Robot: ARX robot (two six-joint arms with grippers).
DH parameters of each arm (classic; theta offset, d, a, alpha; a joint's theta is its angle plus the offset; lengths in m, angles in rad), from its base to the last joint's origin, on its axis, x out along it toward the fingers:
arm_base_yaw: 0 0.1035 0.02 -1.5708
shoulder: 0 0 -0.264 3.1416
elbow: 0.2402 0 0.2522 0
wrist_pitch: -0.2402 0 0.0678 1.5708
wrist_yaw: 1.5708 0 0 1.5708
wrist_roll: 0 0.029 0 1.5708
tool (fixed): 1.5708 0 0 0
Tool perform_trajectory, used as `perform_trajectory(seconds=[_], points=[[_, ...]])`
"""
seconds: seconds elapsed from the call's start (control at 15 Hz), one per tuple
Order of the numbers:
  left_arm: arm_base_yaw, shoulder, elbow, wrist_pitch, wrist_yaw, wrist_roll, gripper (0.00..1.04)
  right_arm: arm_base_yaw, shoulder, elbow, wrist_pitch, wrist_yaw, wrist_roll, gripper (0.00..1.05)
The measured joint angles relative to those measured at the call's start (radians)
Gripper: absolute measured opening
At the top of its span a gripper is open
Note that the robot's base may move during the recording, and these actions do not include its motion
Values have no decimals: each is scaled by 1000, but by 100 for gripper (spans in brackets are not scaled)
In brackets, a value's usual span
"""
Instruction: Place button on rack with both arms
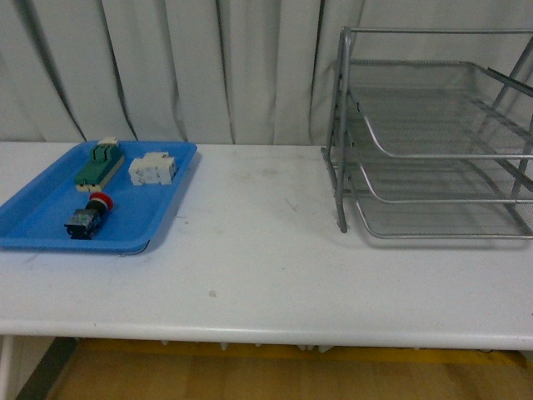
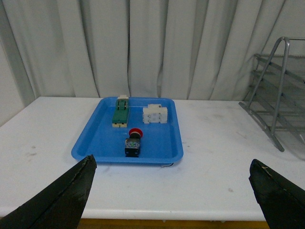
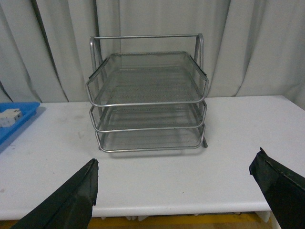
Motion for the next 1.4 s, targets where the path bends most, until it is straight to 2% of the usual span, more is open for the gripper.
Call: perform_trajectory(seconds=[0.27,0.33,0.4,0.53,0.74,0.87,0.94,1.0,1.14,1.27,1.4], points=[[0,0,0,0,0,0,98,0,0,0,0,0,0,98],[0,0,0,0,0,0,98,-9,12,12,-52,-23,17,98],[0,0,0,0,0,0,98,-44,101,49,-126,-87,84,98],[0,0,0,0,0,0,98,-90,336,85,13,-93,201,98],[0,0,0,1,0,0,98,-100,705,195,349,-55,236,98],[0,0,0,0,0,0,98,-106,1069,381,563,-3,248,98],[0,0,0,0,0,0,98,-106,1165,444,595,3,263,98],[0,0,0,0,0,0,98,-114,1325,563,609,-45,349,98],[0,0,0,0,0,0,98,-127,1549,699,768,-136,618,98],[0,0,0,0,0,0,98,-132,1667,711,926,-159,955,98],[0,0,0,0,0,0,98,-119,1775,651,1192,-155,1304,98]])
